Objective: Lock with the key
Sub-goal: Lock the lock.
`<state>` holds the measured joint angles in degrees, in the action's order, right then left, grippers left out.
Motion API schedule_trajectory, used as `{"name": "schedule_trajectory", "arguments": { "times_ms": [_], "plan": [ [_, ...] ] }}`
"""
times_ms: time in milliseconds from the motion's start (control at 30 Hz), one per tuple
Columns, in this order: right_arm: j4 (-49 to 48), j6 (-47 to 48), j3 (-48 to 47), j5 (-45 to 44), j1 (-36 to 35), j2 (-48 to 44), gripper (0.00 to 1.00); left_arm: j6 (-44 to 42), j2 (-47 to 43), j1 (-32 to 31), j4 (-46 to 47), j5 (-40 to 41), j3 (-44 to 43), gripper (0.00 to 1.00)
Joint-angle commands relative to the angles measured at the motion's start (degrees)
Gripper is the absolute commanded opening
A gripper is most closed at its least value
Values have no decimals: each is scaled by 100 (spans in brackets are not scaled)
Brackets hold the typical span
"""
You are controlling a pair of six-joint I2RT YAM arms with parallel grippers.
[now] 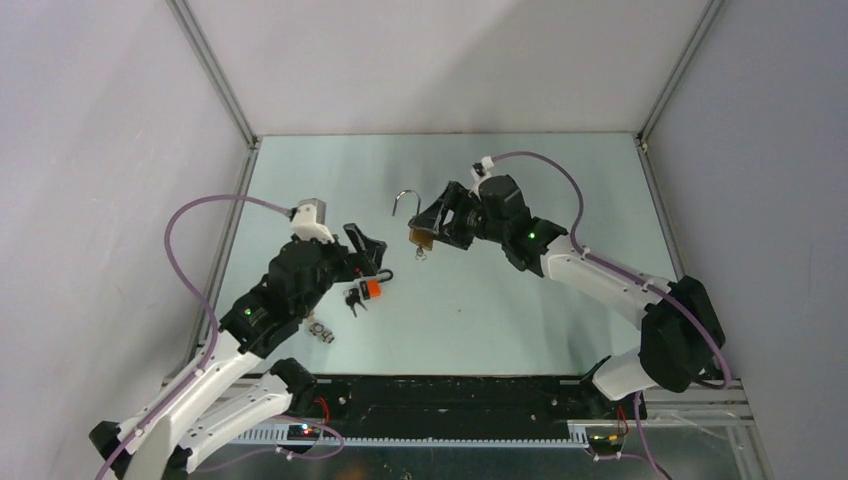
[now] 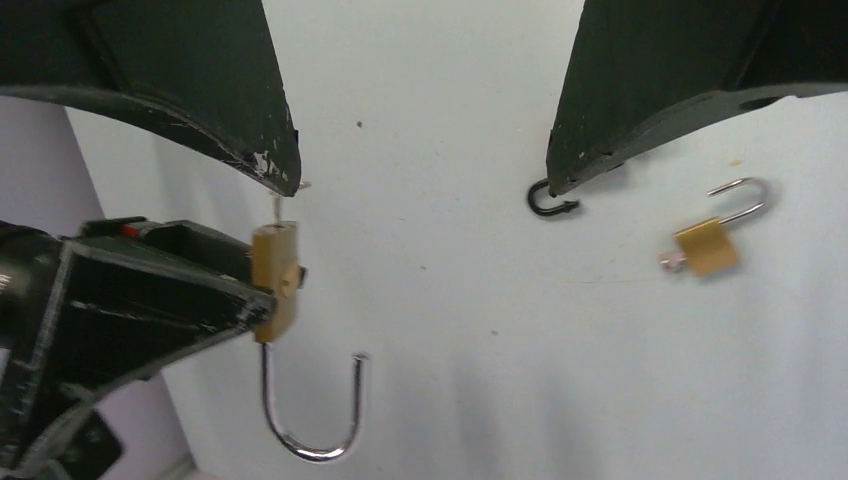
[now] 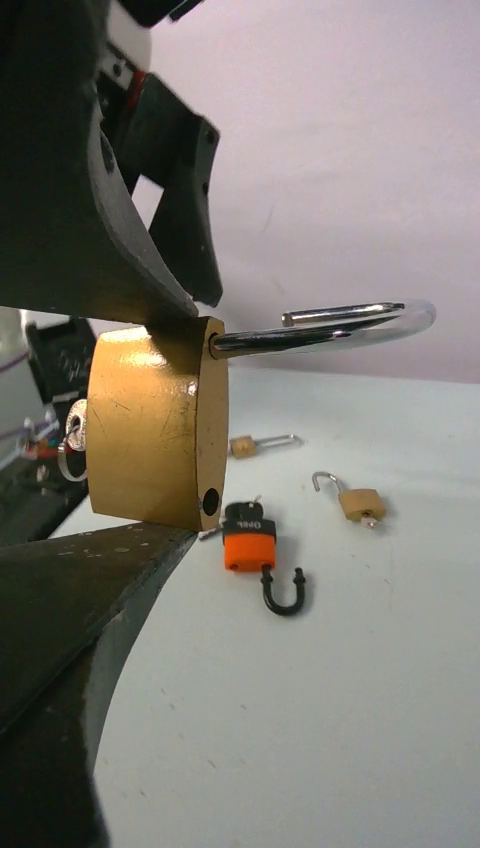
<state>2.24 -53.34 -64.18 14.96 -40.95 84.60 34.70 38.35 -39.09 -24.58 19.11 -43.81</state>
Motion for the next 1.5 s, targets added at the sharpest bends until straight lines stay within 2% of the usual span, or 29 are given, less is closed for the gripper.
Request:
{"name": "schedule_trajectory", "arguments": {
  "times_ms": [0, 67, 233, 433, 633, 800, 1033, 1100, 1267, 1467],
  "plan": [
    [-1196, -1969, 411, -687, -157, -654, 51, -412, -25, 1, 854, -857, -187, 96],
    [-1178, -2431, 578, -1155, -285, -830, 51, -456, -46, 4, 1197, -1036, -94, 96],
    [-1232, -3199, 763, -1442, -513, -1087, 50, -489, 96, -15, 2191, -1916, 246, 95],
    [-1146, -3754, 888, -1777, -635, -1343, 50, -624, 430, -204, 2641, -2206, 319, 95],
    [-1137, -4188, 982, -1895, -744, -1462, 49, -899, 771, -550, 2775, -1711, 248, 92],
    [-1097, -4369, 983, -1970, -855, -1519, 48, -916, 1042, -803, 3106, -1500, 218, 78],
    [-926, -4467, 980, -2093, -926, -1593, 45, -1202, 1276, -1062, 3448, -721, 381, 74],
    [-815, -4469, 979, -2121, -937, -1639, 45, -1223, 1288, -1057, 3548, -555, 448, 70],
    [-637, -4498, 981, -2204, -939, -1729, 43, -1163, 1404, -1065, 3731, -526, 485, 58],
    [-574, -4535, 980, -2264, -941, -1736, 42, -994, 1549, -1064, 3777, -486, 512, 57]
  ]
}}
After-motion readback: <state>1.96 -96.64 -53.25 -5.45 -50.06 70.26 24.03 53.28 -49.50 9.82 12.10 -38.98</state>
